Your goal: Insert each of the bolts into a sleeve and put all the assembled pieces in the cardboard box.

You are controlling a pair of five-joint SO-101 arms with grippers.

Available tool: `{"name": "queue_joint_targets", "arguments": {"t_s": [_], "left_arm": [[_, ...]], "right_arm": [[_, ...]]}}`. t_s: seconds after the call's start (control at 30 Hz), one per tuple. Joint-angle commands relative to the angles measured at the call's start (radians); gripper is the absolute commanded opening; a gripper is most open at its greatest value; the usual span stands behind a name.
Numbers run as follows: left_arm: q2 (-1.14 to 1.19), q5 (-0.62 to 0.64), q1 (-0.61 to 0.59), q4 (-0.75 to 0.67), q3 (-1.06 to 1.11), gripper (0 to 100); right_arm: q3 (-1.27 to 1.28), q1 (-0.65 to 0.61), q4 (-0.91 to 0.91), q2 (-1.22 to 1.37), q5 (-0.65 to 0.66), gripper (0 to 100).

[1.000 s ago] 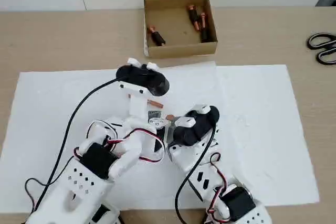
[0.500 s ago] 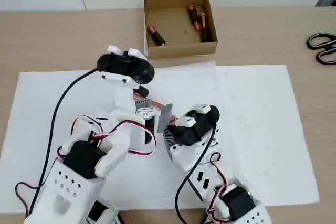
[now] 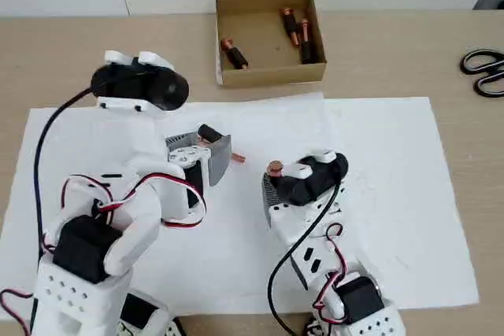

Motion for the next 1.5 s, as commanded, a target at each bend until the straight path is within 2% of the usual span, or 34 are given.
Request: {"name": "queue_joint_targets", "arguments": {"t_s": [0.0, 0.17, 0.37, 0.6, 0.7, 0.9, 1.1, 1.33, 1.47], "left_arm": [[-0.014, -0.012, -0.044, 0.012, -0.051, 17], [-0.014, -0.012, -0.178, 0.015, -0.05, 17], [-0.012, -0.012, -0.292, 0.023, -0.047, 17], [-0.012, -0.012, -0.488, 0.023, -0.045, 17], [-0.009, -0.052, -0.546, 0.051, -0.045, 17], [-0.012, -0.273, -0.629, 0.141, -0.045, 17], [-0.012, -0.292, -0.827, 0.204, -0.045, 17], [-0.012, -0.483, -0.99, 0.35, -0.039, 17], [-0.012, -0.506, -1.082, 0.356, -0.005, 17]], "right_arm": [[-0.009, 0.062, -0.027, -0.001, -0.002, 0.4], [-0.083, 0.133, -0.015, -0.001, -0.002, 0.4], [-0.203, 0.139, 0.054, 0.001, 0.043, 0.4], [-0.292, 0.14, -0.002, 0.074, 0.06, 0.4], [-0.385, 0.14, -0.041, 0.222, 0.074, 0.4], [-0.68, 0.14, -0.113, 0.624, 0.072, 0.4], [-0.976, 0.156, -0.199, 1.023, 0.074, 0.4], [-1.396, 0.223, -0.225, 1.506, 0.072, 0.4], [-1.617, 0.246, -0.225, 1.758, 0.072, 0.4]]}}
